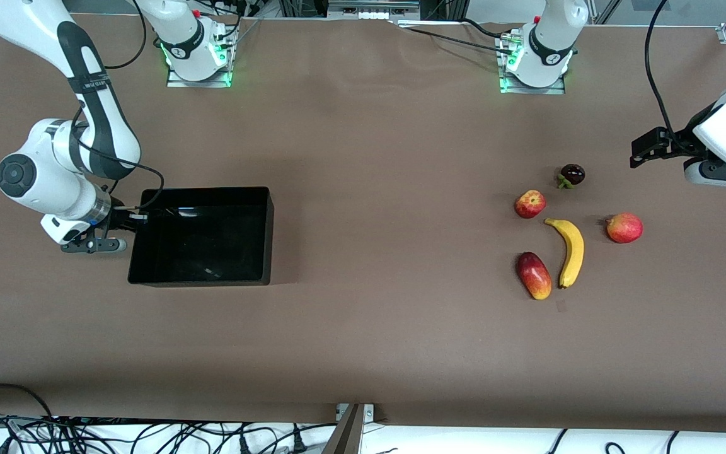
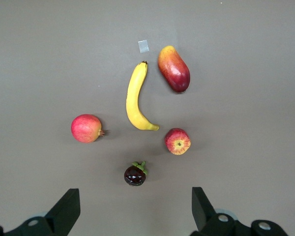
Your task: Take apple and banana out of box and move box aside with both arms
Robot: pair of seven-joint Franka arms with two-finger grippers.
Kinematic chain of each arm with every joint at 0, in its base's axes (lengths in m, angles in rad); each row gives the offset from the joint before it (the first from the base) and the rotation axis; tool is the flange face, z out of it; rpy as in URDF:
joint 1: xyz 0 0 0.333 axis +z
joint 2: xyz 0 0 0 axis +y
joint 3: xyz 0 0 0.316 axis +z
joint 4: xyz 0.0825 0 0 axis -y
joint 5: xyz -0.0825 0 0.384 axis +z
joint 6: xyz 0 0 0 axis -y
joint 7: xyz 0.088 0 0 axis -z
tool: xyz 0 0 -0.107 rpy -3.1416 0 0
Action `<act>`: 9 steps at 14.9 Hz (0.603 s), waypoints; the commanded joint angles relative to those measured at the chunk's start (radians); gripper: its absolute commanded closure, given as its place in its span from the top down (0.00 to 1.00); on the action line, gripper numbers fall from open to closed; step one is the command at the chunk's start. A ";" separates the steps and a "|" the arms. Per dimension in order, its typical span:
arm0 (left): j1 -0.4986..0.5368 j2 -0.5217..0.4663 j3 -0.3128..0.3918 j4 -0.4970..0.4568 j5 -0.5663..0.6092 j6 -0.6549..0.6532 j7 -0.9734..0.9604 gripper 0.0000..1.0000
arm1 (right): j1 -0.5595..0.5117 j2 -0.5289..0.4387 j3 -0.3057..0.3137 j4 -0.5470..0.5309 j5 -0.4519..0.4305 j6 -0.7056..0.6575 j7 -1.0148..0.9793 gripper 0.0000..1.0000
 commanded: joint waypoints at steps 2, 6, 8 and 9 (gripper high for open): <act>-0.010 -0.016 -0.004 -0.003 -0.008 -0.011 -0.008 1.00 | 0.000 -0.068 0.015 0.141 0.012 -0.185 -0.016 1.00; -0.009 -0.008 -0.013 0.020 -0.008 -0.016 -0.008 1.00 | 0.000 -0.072 0.028 0.460 0.009 -0.587 -0.010 1.00; -0.009 -0.008 -0.013 0.020 -0.010 -0.016 -0.008 1.00 | 0.000 -0.091 0.028 0.577 0.009 -0.741 -0.010 1.00; -0.009 -0.008 -0.013 0.020 -0.010 -0.016 -0.008 1.00 | 0.000 -0.113 0.028 0.608 0.003 -0.807 -0.010 1.00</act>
